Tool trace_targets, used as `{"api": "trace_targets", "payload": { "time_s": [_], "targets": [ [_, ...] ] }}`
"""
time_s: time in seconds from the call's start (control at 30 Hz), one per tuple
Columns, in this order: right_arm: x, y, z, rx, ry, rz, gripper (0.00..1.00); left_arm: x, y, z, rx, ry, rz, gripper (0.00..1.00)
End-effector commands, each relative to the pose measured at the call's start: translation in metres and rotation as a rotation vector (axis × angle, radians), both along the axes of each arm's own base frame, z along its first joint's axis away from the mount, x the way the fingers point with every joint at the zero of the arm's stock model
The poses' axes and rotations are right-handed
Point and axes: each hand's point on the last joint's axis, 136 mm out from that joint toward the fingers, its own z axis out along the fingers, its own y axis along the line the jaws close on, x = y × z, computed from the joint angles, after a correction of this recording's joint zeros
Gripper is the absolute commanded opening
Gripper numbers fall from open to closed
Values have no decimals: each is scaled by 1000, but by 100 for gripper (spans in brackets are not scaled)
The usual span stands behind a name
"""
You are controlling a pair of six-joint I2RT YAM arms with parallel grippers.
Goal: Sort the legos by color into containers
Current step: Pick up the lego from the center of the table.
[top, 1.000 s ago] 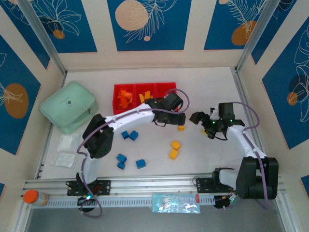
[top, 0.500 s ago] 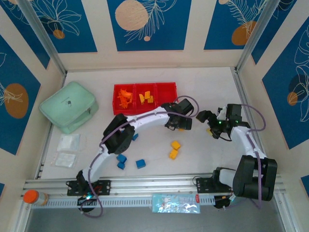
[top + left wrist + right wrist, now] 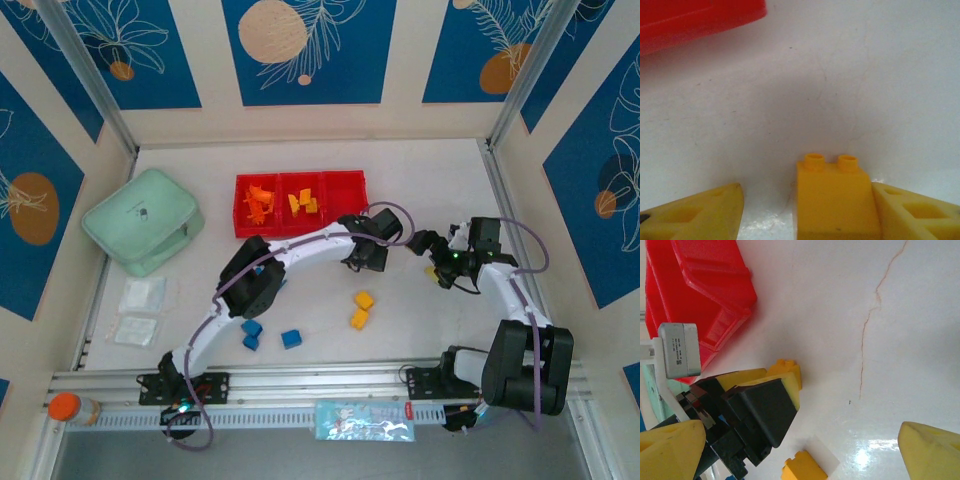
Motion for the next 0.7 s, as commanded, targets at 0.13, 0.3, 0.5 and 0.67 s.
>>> {"api": "trace_targets", "payload": {
  "time_s": [0.13, 0.3, 0.5, 0.67],
  "targets": [
    [-2, 6, 0, 28, -4, 34, 99, -3, 8, -2, 57, -20, -26, 47],
    [-3, 8, 1, 26, 0, 44, 99, -2, 7, 9, 45, -37, -45, 35],
    [-2, 14, 8, 8, -25, 77, 99, -1, 13, 46, 14, -89, -55, 31],
    [0, 30, 14, -35, -52, 154, 99, -3, 30, 88, -12, -159, -60, 31]
  ]
}}
